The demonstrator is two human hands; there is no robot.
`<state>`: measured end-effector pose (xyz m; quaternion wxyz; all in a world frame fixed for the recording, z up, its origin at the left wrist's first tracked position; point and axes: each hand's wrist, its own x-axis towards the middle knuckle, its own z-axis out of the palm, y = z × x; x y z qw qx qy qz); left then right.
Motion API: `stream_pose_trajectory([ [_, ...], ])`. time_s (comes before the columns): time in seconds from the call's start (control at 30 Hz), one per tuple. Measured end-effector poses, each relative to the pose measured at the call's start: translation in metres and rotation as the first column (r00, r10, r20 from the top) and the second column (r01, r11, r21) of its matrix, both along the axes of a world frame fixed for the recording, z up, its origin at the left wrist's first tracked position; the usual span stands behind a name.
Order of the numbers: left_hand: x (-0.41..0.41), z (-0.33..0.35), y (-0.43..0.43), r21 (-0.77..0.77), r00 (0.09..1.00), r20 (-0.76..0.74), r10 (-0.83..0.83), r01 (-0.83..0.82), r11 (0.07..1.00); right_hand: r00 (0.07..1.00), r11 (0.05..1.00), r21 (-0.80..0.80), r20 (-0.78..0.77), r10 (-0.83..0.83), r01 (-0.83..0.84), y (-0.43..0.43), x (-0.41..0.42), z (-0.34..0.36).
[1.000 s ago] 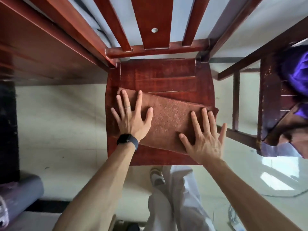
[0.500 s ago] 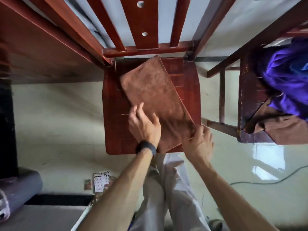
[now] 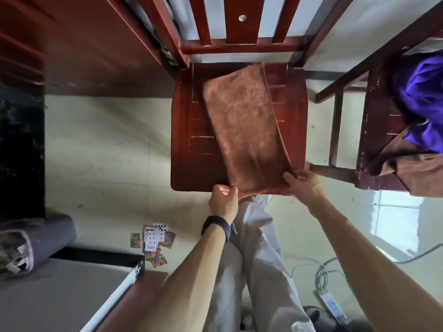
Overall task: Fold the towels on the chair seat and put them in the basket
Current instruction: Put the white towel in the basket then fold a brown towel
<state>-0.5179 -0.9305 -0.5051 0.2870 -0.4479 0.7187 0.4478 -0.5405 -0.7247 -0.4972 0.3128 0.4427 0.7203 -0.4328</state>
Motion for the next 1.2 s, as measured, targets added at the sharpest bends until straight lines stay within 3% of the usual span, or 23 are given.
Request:
stream_pose_trajectory([
  [0.1,0.015,0.010,-0.022,0.097,0.999,0.011,0.040,-0.041,0.994,0.984,0.974,-0.139,0.008,-0.178,0.177,-0.014,0.027,0.012],
  [0.2,0.029,0.033,-0.044,0.148,0.995,0.060,0.081,-0.090,0.985,0.955,0.942,-0.164,0.006,-0.297,0.294,-0.032,0.061,0.033],
  [0.33,0.046,0.075,-0.061,0.232,0.984,0.107,0.140,-0.161,0.959,0.938,0.927,-0.150,0.008,-0.346,0.343,-0.054,0.105,0.057],
  [0.43,0.053,0.099,-0.070,0.236,0.990,0.093,0.103,-0.122,0.964,0.936,0.921,-0.196,-0.043,-0.350,0.335,-0.066,0.124,0.078],
  [0.63,0.025,0.124,-0.072,0.358,0.989,0.135,-0.063,0.010,0.934,0.975,0.948,-0.285,-0.124,-0.184,0.143,-0.056,0.115,0.108],
  [0.77,-0.016,0.125,-0.083,0.437,0.961,0.010,-0.275,0.243,0.866,0.960,0.972,-0.119,-0.220,0.172,-0.201,-0.037,0.077,0.110],
  [0.83,-0.037,0.121,-0.087,0.365,0.899,-0.086,-0.429,0.430,0.826,0.911,0.954,-0.002,-0.296,0.287,-0.301,-0.030,0.052,0.105],
  [0.93,-0.072,0.105,-0.086,0.035,0.750,-0.184,-0.635,0.651,0.758,0.832,0.926,0.163,-0.408,0.377,-0.339,-0.021,0.011,0.087],
  [0.97,-0.084,0.095,-0.086,-0.032,0.731,-0.183,-0.658,0.664,0.747,0.821,0.921,0.190,-0.418,0.389,-0.340,-0.018,-0.003,0.078],
  [1.1,-0.126,0.062,-0.075,-0.027,0.781,-0.186,-0.596,0.603,0.798,0.870,0.932,0.182,-0.339,0.357,-0.312,-0.017,-0.062,0.050],
  [1.2,-0.148,0.038,-0.062,-0.114,0.775,-0.174,-0.607,0.597,0.794,0.891,0.944,0.151,-0.315,0.326,-0.292,-0.021,-0.094,0.030],
])
